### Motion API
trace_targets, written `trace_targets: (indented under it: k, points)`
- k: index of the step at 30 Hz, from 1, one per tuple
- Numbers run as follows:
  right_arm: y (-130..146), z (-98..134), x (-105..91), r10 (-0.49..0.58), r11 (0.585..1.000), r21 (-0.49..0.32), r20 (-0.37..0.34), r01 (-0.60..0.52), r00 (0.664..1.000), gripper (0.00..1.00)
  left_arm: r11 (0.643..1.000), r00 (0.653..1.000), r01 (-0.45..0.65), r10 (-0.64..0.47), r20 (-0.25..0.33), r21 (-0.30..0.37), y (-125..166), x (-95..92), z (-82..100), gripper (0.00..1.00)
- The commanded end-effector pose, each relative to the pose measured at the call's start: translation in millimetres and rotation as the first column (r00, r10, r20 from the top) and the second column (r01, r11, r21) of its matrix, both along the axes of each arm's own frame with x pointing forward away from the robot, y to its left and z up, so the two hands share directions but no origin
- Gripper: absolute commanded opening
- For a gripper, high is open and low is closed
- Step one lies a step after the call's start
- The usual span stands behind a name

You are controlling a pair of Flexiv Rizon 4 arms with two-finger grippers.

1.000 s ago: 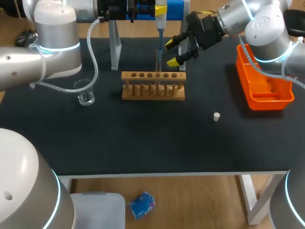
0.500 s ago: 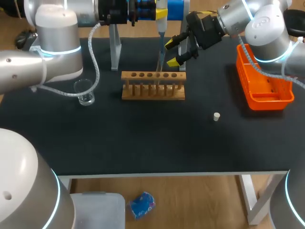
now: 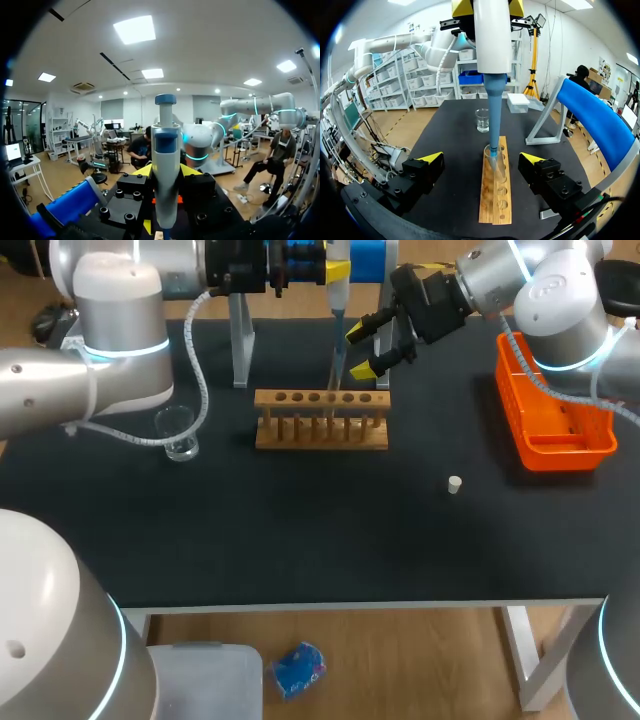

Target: Invert the test tube, pick up the pipette, mount the tip to pipette, aspirate from beaker and dispense into the tube, eject the tip, return the pipette, and cap with the stopper.

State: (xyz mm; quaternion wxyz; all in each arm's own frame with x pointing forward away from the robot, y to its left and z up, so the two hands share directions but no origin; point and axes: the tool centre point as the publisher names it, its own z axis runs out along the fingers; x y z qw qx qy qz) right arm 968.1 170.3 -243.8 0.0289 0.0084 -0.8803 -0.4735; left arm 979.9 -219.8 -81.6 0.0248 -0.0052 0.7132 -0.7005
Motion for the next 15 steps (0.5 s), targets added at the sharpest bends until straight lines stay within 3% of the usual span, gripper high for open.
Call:
trace_targets:
  k: [1, 15]
  points:
    - [-0.8, 1.2, -0.3, 0.001, 1.000, -0.004, -0.001, -0.001, 1.000, 1.00, 1.000, 1.000, -0.005, 0.005, 0.005, 0.000, 0.0, -1.3, 1.4, 0.00]
    - [-0.8, 1.2, -0.3, 0.001, 1.000, -0.004, -0.001, -0.001, 1.000, 1.00, 1.000, 1.000, -0.017, 0.017, -0.007, -0.009, 1.3, -5.1, 0.4, 0.00]
